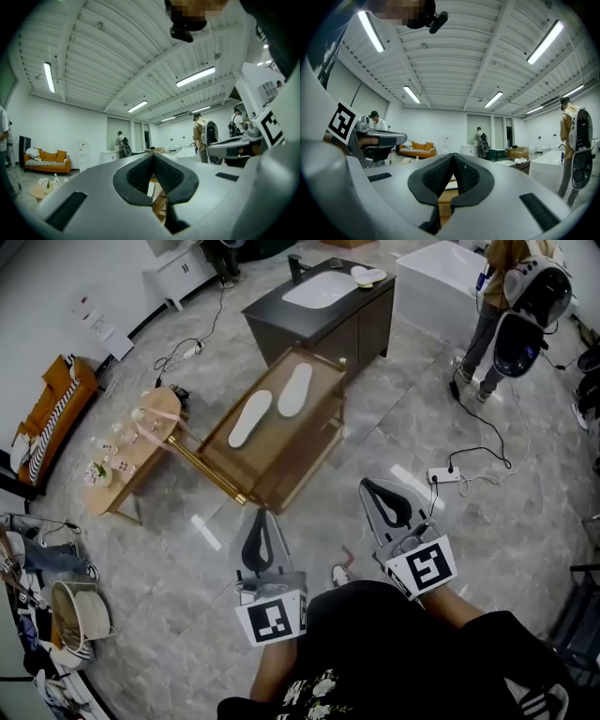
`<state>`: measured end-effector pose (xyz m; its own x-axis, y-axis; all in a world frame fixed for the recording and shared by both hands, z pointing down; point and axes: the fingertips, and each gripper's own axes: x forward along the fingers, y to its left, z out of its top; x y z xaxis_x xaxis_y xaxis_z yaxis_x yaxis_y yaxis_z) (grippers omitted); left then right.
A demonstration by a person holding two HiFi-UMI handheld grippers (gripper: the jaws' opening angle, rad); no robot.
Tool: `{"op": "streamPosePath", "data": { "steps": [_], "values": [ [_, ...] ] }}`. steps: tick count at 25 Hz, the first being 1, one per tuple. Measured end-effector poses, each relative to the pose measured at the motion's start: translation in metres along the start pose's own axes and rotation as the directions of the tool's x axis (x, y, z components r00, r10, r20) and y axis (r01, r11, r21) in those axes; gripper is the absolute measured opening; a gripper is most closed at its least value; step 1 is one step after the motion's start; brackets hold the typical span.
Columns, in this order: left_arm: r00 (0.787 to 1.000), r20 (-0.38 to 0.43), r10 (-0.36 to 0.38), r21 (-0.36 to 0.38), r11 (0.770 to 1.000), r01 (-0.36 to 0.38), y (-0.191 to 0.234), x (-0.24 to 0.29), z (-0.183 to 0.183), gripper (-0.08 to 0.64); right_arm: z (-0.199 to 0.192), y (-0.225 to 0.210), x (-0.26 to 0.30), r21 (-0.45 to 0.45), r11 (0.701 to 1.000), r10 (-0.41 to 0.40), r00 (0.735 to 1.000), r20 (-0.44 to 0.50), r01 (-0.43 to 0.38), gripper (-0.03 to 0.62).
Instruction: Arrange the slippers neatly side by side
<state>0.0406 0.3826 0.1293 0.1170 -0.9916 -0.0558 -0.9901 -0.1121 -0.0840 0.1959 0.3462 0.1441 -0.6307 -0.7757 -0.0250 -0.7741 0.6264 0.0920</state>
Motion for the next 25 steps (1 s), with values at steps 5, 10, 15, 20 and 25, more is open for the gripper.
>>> {"op": "streamPosePath", "data": {
  "steps": [5,10,15,20,25],
  "values": [
    [1.0,-0.002,-0.014,-0.008,1.0,0.014,0.013,0.01,-0.006,0.002,0.0,0.0,0.011,-0.009,1.0,-0.026,1.0,-0.001,0.026,-0.003],
    [1.0,-0.009,-0.021,-0.012,1.0,0.021,0.026,0.019,-0.016,0.002,-0.008,-0.002,0.019,0.004,0.999,-0.052,0.999,-0.014,0.052,-0.003],
    [0.999,-0.002,-0.04,-0.02,0.999,0.04,0.033,0.028,-0.022,0.002,-0.009,-0.007,0.022,-0.007,0.996,-0.091,0.996,-0.025,0.091,-0.003],
    [0.998,-0.01,-0.062,-0.037,0.997,0.061,0.031,0.029,-0.03,0.002,-0.008,-0.008,0.017,-0.039,0.993,-0.116,0.993,-0.037,0.115,-0.003],
    [0.996,-0.019,-0.087,-0.04,0.996,0.086,0.025,0.029,-0.034,0.002,-0.017,-0.01,0.011,-0.031,0.99,-0.136,0.988,-0.076,0.134,-0.003]
  ]
}}
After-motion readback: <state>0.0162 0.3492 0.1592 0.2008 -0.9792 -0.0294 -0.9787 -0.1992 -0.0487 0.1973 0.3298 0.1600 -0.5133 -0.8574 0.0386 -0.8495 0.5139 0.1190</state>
